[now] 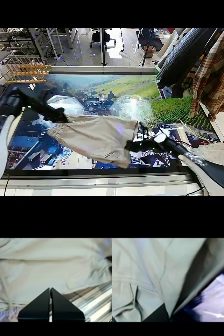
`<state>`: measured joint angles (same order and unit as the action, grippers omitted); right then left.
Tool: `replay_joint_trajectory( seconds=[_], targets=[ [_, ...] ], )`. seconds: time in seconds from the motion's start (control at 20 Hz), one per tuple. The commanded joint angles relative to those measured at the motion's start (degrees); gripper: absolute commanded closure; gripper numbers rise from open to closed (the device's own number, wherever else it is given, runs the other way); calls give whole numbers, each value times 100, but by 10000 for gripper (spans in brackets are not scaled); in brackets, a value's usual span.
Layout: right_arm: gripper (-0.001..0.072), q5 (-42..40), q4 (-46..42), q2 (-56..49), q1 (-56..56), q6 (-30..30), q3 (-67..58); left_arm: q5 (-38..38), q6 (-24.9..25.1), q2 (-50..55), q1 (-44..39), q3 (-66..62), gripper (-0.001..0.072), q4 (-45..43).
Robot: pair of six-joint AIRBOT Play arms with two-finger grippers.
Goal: Fold the clothes and pants, and hang the long-sleeved shirts on hangers.
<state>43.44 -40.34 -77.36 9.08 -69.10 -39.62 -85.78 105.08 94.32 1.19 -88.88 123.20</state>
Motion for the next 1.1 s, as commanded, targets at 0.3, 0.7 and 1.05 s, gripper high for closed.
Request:
replay_joint_trajectory(
  seconds=[0.3,0.7,1.05],
  targets=[
    [701,966,-3779,1215,-1082,-1821,-2002,1738,184,715,-1478,1303,691,57],
    [701,476,-3615,114,2815,-1963,-3182,184,-352,-245,-575,-59,691,28],
    [248,925,-3864,-522,3414,-1853,-3901,39,-481,-1703,979,-142,691,-146]
  ],
)
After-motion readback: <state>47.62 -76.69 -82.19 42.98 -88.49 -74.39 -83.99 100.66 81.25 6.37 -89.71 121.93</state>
